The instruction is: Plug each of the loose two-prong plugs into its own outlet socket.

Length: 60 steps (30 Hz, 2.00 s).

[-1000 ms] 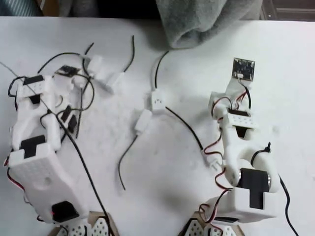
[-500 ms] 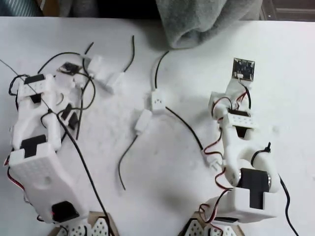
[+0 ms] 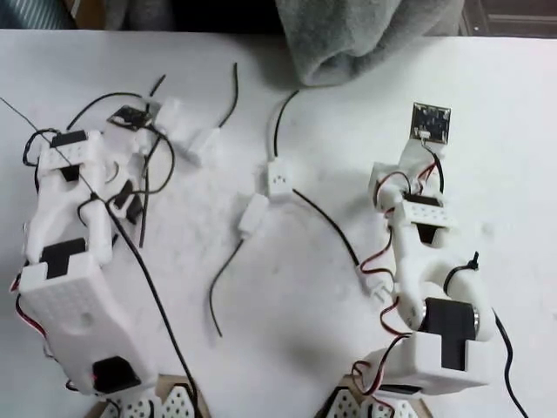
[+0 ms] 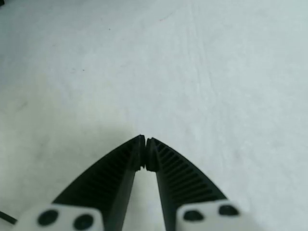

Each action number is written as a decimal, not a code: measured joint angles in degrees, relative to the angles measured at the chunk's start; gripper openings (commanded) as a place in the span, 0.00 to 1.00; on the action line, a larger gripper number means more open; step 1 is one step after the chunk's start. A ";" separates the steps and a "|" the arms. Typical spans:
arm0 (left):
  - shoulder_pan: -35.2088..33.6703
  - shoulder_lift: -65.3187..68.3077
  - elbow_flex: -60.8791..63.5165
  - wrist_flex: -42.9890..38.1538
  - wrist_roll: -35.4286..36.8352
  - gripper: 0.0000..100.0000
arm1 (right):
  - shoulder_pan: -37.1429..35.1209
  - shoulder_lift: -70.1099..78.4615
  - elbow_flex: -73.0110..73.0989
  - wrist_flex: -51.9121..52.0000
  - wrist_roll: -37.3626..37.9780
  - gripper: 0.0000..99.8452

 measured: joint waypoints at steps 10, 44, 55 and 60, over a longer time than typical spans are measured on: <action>1.49 0.26 0.09 0.09 0.00 0.02 | 0.00 0.00 0.00 0.00 0.00 0.02; 0.44 -70.51 23.30 14.24 2.55 0.02 | 0.00 0.00 0.00 0.00 0.00 0.02; 20.66 -114.55 48.97 3.78 21.80 0.02 | 0.00 0.00 0.00 0.00 0.00 0.02; 32.97 -126.86 58.11 -5.45 30.07 0.02 | 0.00 0.00 0.00 0.00 0.00 0.02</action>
